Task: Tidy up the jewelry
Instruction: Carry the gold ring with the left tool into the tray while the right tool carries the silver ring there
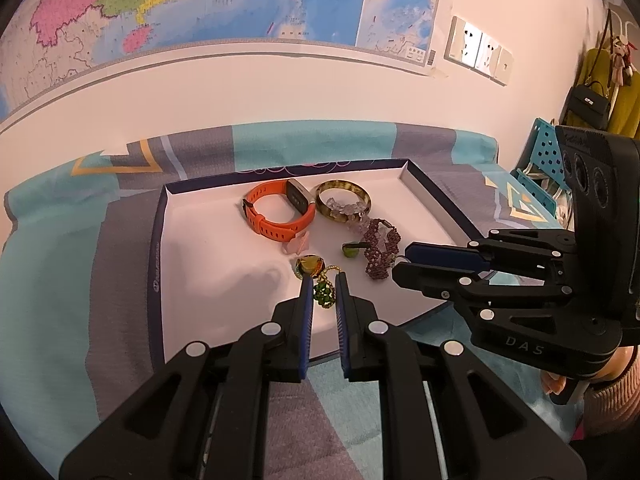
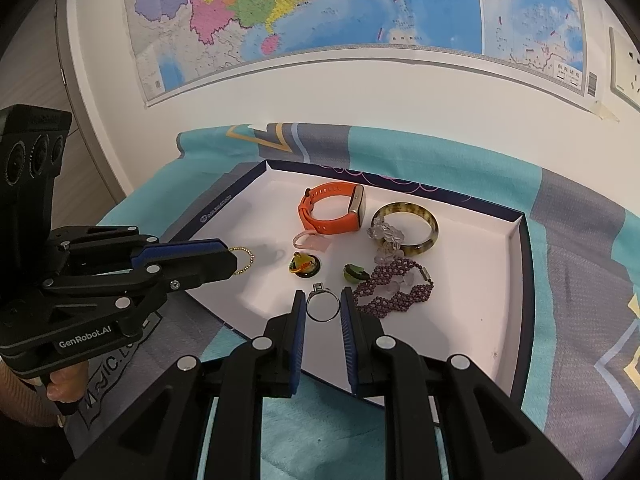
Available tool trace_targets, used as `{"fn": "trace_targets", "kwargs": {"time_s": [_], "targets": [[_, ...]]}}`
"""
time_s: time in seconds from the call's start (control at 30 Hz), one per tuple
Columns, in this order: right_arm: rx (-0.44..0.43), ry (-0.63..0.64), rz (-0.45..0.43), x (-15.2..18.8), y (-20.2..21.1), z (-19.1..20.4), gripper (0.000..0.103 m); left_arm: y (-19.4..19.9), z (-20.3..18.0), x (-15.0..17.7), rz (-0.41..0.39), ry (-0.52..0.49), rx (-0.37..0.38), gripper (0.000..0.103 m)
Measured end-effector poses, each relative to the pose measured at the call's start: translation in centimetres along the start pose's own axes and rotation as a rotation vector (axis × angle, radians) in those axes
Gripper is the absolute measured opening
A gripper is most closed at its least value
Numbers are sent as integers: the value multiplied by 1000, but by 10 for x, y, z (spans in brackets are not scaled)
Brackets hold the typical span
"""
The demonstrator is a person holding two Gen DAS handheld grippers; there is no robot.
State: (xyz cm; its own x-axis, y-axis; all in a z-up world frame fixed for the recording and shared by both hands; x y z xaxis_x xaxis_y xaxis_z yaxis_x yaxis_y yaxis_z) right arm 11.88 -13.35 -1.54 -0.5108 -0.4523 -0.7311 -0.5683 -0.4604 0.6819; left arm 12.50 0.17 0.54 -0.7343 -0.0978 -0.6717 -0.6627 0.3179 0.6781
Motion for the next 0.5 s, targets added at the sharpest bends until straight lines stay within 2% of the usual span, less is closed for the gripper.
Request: {"fn": "trace_targets", "kwargs": {"time_s": [0.5], "targets": [[1, -3, 9, 0, -3, -3, 16, -9, 1, 0, 10, 7, -13, 12]]}}
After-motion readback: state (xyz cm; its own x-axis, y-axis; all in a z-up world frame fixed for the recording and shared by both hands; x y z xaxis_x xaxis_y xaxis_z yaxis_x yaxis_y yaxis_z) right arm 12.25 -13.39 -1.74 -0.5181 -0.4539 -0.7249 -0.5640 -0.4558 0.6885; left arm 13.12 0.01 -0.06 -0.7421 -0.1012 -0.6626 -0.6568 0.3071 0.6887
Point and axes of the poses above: each gripper's, at about its wrist camera, not at the fingertips, and y roughly against the way its jaws point, z to its left, x to its underside, the point moved 1 cm from there along -y, roughly the way its jaws point, and after that the axes turned 14 degrees about y, right-handed, at the moved point
